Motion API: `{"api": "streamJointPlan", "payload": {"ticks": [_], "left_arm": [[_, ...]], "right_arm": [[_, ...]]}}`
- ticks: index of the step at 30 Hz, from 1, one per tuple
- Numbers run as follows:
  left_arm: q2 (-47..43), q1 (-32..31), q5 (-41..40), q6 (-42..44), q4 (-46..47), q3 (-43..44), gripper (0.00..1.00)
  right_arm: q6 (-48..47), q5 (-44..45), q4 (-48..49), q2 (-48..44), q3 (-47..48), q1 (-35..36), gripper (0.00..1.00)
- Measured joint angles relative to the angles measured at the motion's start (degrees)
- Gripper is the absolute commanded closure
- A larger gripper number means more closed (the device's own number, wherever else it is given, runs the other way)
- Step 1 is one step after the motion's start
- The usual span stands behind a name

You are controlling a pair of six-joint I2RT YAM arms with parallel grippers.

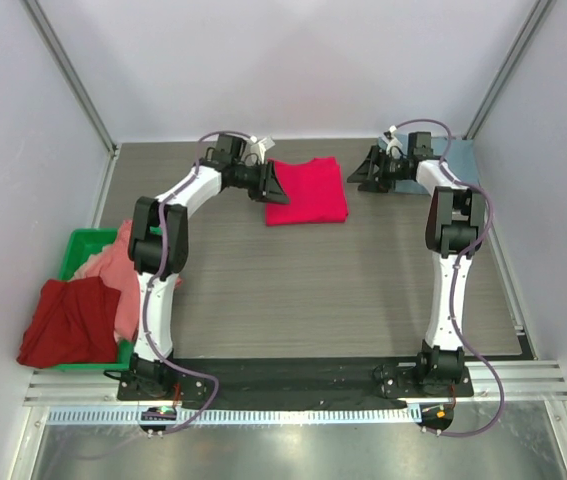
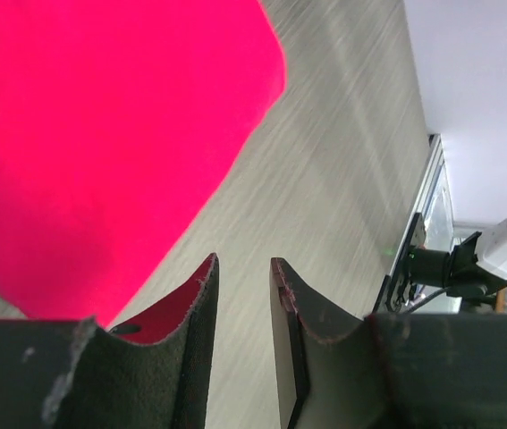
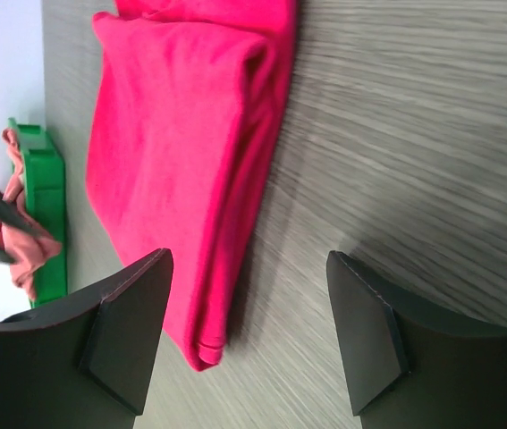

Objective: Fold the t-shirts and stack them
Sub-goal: Neatly place the folded tshirt to the corner

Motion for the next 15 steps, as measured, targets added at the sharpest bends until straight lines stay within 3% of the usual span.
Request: {"api": "streamJointPlan", "payload": {"ticks": [15], "left_arm": [[10.93, 0.15, 0.55, 0.00, -0.09, 4.02, 0.70]], "right_arm": [[2.75, -4.07, 2.97, 1.84, -0.17, 2.93, 0.26]]}}
